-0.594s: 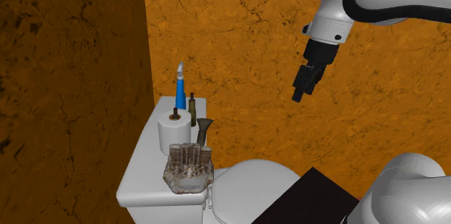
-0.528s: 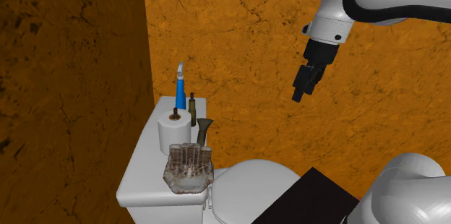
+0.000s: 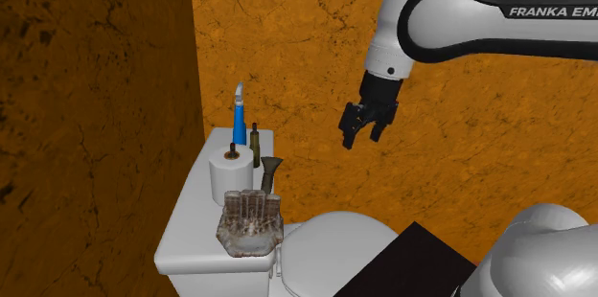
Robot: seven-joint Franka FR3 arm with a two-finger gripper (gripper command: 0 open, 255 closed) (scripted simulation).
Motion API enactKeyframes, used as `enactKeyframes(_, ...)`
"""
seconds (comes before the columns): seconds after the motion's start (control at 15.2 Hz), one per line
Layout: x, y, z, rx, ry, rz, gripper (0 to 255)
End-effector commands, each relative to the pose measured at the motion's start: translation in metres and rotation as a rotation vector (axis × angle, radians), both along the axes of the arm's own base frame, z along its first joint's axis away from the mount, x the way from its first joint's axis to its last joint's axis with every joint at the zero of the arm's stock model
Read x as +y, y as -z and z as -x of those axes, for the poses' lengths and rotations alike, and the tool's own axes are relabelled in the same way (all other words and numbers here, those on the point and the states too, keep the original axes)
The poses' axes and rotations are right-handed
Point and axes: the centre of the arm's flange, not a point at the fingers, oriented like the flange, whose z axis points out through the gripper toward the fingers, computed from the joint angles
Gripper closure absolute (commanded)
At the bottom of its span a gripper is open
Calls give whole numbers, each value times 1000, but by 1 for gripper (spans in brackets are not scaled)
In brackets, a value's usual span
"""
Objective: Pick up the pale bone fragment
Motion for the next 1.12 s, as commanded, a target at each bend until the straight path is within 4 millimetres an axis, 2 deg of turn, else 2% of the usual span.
enactKeyframes(0.0,18,13,-11,-3,66,0,0)
enactKeyframes(0.53,80,65,-79,-12,310,6,0)
enactKeyframes(1.06,123,116,-160,-21,554,11,0)
